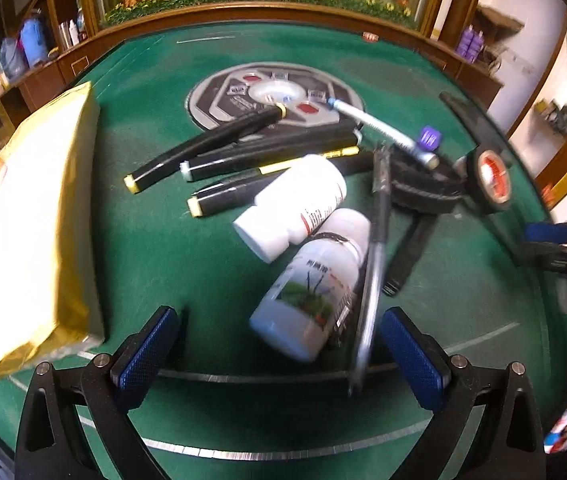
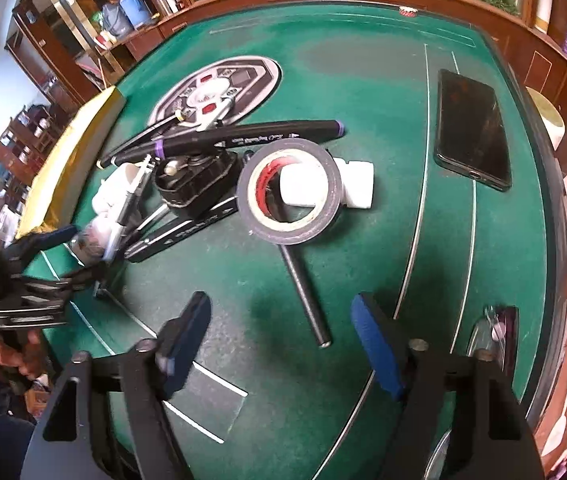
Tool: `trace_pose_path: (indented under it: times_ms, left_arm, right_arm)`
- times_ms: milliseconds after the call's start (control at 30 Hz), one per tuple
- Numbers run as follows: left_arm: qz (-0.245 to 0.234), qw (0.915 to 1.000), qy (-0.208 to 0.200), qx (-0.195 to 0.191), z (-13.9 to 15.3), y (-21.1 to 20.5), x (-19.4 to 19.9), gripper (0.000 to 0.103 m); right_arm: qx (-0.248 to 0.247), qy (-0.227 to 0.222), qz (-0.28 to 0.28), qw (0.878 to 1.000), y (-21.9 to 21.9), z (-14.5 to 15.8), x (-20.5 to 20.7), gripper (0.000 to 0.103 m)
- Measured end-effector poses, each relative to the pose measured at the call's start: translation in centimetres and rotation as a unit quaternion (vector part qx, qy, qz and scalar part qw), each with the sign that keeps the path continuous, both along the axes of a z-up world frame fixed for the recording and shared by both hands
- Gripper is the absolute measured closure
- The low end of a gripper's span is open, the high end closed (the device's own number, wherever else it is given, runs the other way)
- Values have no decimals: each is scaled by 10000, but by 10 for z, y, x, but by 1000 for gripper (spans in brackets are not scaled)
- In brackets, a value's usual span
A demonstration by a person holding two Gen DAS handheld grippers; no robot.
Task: Organize rigid objects
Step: 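Grasp the black pen with the right tool while the left tool reaches toward the white bottle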
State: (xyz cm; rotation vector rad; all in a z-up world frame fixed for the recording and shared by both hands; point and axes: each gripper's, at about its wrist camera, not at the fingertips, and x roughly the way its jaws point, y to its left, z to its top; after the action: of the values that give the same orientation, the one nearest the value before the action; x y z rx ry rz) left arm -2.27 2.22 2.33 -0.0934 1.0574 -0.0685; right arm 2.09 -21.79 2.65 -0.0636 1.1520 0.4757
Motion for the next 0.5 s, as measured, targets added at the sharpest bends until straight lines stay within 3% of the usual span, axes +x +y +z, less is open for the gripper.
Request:
trace_pose_path:
  times_ms: [133,200,267,300,333,500]
  left_arm:
    - [74,9995,26,-306,8,7,-12,1]
    - [78,9991,-19,-419,13,12,-17,1]
    - [60,9993,-50,-375,15,14,-17,1]
    - [22,9994,-62,-333,16,14,-16,1]
    - [-54,9995,-58,-308,17,13,-14,1]
    - [-520,9983,-90,-237,23,6,-3,7]
  right_arm:
    - [-244,59,126,9996,12,-12,12,57]
    - [-295,68,219,9993,17,-16,16,59]
    - [-489,-111,340,9982,26,-16,17,70]
    - [-531,-129,375,9978,30,-16,17,88]
    - [-522,-79,400,9978,32,-15,16,95]
    - [-468,371,768,9953,36,-17,-13,96]
